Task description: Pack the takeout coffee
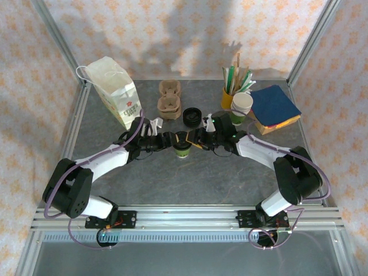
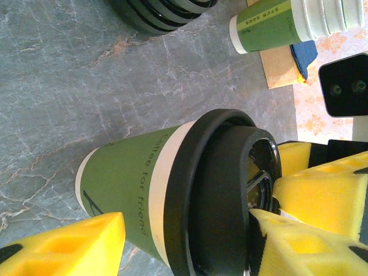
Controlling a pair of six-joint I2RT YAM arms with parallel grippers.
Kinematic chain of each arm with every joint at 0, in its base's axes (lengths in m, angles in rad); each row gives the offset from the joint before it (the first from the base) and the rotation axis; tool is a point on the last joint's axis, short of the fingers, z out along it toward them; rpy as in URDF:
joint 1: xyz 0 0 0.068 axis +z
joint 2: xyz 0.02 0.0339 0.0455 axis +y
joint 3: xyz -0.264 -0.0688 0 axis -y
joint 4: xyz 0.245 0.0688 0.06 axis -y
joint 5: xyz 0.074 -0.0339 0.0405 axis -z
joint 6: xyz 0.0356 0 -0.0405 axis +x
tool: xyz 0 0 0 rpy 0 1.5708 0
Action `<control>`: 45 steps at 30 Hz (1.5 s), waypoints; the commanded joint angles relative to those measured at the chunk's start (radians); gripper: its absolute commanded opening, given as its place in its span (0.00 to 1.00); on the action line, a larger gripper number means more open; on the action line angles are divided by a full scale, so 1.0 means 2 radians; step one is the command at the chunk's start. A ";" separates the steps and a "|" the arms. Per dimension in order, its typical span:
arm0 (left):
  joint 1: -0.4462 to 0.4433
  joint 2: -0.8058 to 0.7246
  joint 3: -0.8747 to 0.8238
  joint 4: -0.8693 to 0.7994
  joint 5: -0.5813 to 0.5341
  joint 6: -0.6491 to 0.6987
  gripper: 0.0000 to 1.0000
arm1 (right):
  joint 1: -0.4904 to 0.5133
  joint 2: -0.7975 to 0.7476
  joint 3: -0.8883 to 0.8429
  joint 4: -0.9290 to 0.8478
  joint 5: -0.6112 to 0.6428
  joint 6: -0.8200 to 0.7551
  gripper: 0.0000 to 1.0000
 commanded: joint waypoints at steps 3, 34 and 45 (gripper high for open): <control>-0.002 0.004 -0.009 0.014 0.005 0.002 0.58 | 0.004 0.005 0.006 -0.008 0.012 -0.011 0.47; -0.002 0.011 -0.027 -0.024 -0.029 0.030 0.51 | 0.001 0.015 -0.042 -0.024 0.075 0.058 0.45; -0.004 -0.002 0.032 -0.046 -0.025 0.033 0.55 | 0.009 0.025 0.042 -0.064 0.066 0.005 0.47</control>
